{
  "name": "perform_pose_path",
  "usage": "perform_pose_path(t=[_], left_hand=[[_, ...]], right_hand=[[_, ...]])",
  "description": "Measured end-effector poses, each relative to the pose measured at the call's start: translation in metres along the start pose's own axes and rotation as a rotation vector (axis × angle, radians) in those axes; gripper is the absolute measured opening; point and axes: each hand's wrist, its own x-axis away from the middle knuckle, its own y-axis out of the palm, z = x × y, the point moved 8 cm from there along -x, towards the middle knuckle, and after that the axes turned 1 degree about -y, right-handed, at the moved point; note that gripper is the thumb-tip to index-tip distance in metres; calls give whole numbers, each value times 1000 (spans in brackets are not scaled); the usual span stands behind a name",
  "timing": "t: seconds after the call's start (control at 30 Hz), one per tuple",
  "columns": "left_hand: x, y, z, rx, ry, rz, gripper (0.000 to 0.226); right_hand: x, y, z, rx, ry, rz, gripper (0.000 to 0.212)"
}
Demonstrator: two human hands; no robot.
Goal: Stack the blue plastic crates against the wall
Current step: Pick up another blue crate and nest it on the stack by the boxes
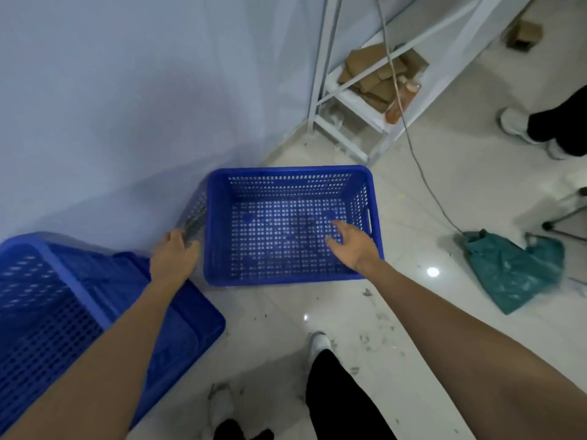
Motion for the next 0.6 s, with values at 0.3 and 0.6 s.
perform_pose_path(t=[0.3,0.6], left_hand=[[-68,60,30,-6,-41,-167,53],[-170,135,-41,64,-136,-244,73]], right_hand=[[-73,5,58,-19,72,33,60],[-146,50,117,25,261,28,61]])
